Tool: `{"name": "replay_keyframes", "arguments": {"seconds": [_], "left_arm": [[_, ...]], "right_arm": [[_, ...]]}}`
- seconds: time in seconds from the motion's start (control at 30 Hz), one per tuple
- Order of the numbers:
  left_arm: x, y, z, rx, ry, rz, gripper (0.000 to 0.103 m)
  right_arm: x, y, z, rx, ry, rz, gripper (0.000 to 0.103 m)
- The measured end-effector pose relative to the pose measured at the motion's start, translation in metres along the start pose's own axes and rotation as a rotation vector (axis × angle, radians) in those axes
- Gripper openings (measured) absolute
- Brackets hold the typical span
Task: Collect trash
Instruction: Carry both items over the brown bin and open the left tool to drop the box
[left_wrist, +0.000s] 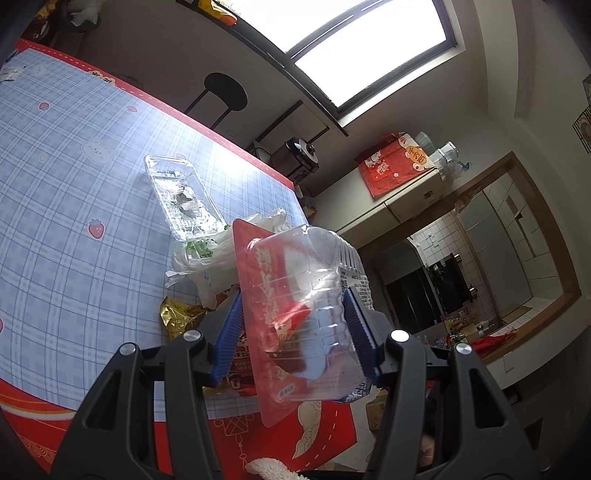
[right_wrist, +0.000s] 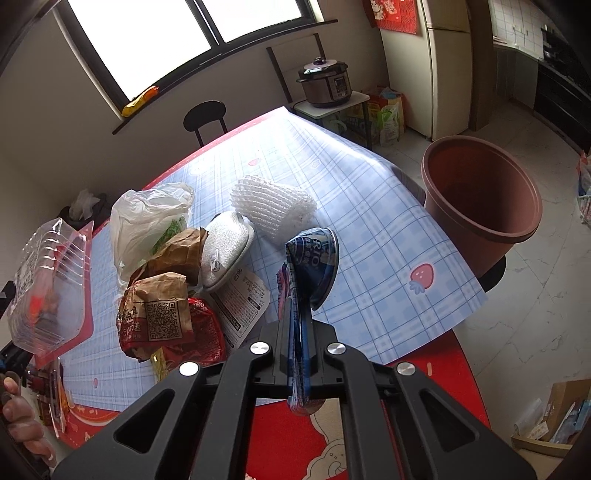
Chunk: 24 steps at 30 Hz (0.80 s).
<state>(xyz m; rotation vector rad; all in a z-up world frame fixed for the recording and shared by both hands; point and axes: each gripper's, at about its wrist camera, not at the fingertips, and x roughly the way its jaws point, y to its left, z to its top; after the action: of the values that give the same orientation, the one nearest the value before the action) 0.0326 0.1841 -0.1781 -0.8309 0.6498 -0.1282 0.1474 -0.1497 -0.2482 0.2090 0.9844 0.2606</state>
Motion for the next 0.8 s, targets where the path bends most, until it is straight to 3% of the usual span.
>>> {"name": "replay_keyframes", "arguments": {"seconds": [0.33, 0.8], "left_arm": [[0.017, -0.024, 0.001, 0.058, 0.024, -0.040, 0.055], [0.073, -0.119, -0.015, 0.111, -0.041, 0.048, 0.055]], "right_arm": [[-0.058, -0.018, 0.007, -0.022, -0.120, -0.038, 0.005], [-0.071, -0.107, 0.081, -0.060, -0.188, 0.084, 0.005]]}}
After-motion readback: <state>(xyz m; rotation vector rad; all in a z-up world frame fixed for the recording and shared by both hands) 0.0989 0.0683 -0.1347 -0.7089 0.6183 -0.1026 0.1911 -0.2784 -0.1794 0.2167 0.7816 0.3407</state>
